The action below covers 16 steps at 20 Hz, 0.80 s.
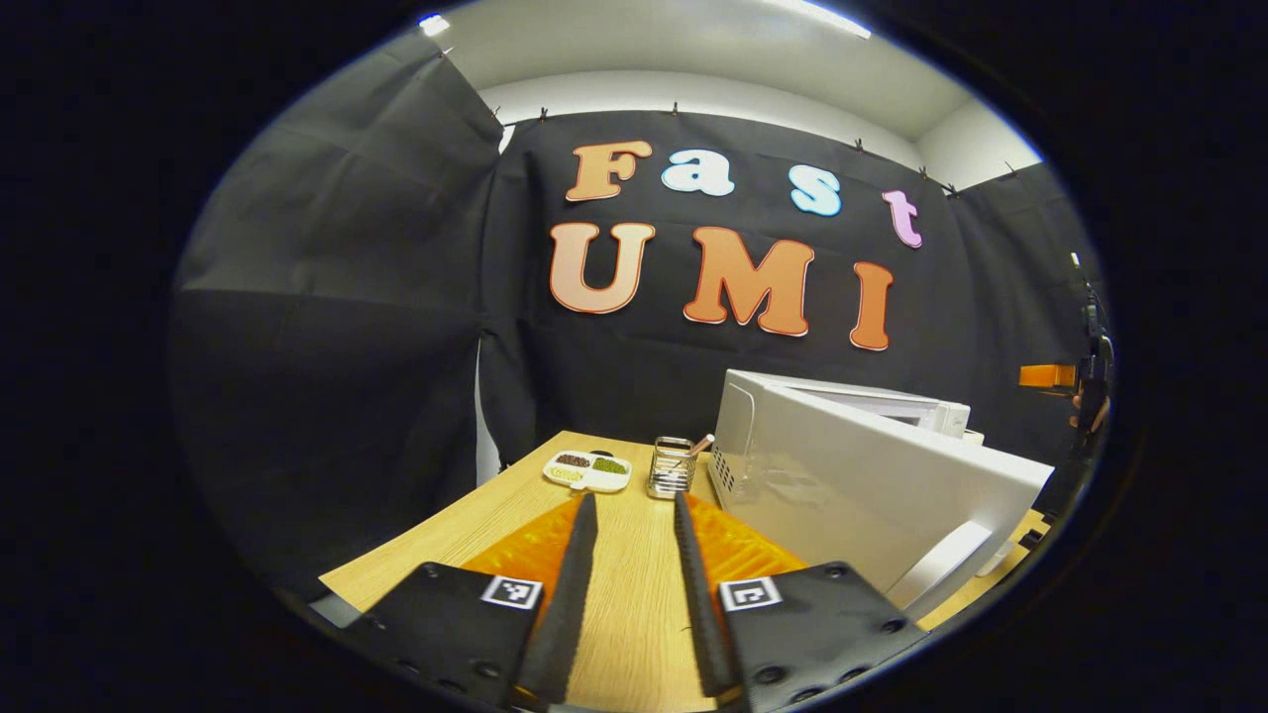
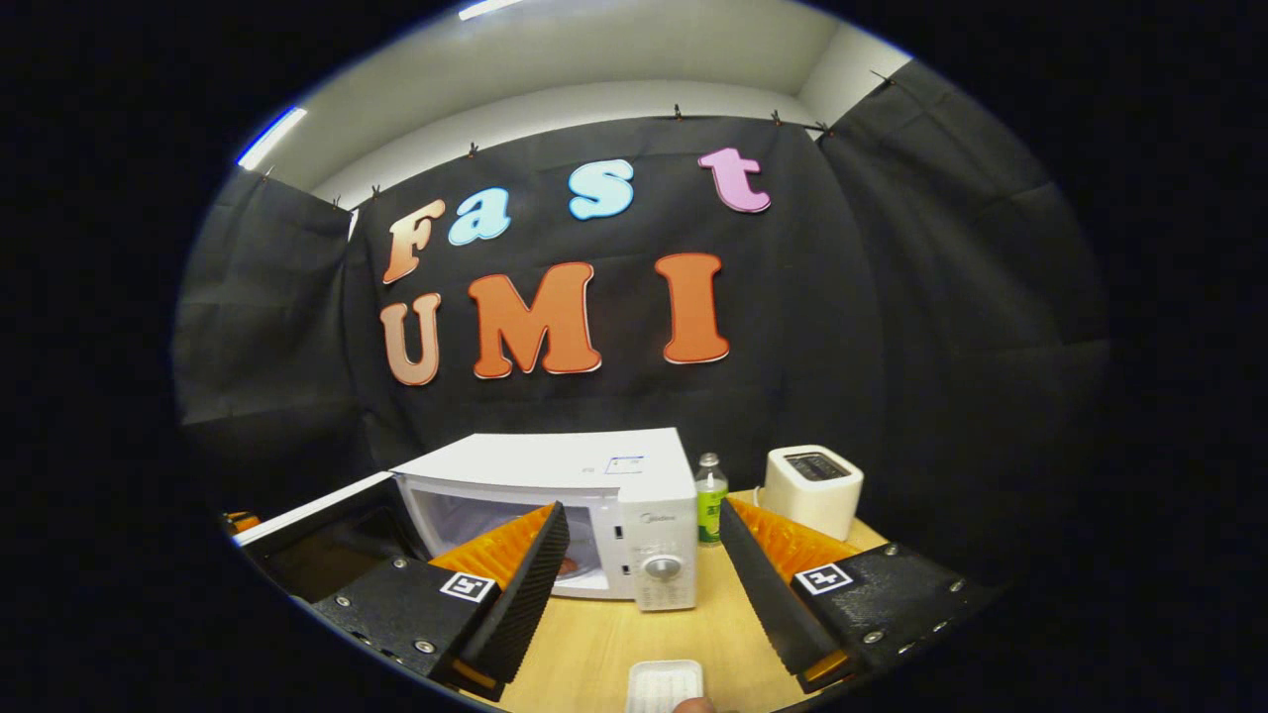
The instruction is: Open the microwave oven with the left hand, put the food in, and close the microwave oven.
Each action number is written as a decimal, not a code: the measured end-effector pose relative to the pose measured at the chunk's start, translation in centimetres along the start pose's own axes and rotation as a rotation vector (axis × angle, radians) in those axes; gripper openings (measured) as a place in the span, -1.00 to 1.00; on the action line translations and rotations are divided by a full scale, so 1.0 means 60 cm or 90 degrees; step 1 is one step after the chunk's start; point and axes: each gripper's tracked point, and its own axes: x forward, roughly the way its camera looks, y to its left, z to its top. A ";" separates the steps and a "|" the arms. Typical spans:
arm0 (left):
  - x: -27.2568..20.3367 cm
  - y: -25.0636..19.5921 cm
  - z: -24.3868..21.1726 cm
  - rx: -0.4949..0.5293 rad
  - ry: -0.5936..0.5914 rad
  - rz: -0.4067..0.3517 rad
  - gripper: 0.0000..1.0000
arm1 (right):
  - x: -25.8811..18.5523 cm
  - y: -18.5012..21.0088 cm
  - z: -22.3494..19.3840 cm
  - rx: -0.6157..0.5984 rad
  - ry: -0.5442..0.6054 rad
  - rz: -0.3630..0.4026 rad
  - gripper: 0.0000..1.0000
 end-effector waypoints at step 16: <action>0.032 -0.176 -0.044 0.068 0.046 -0.109 -0.92 | -0.070 -0.167 0.045 0.046 -0.044 -0.090 0.89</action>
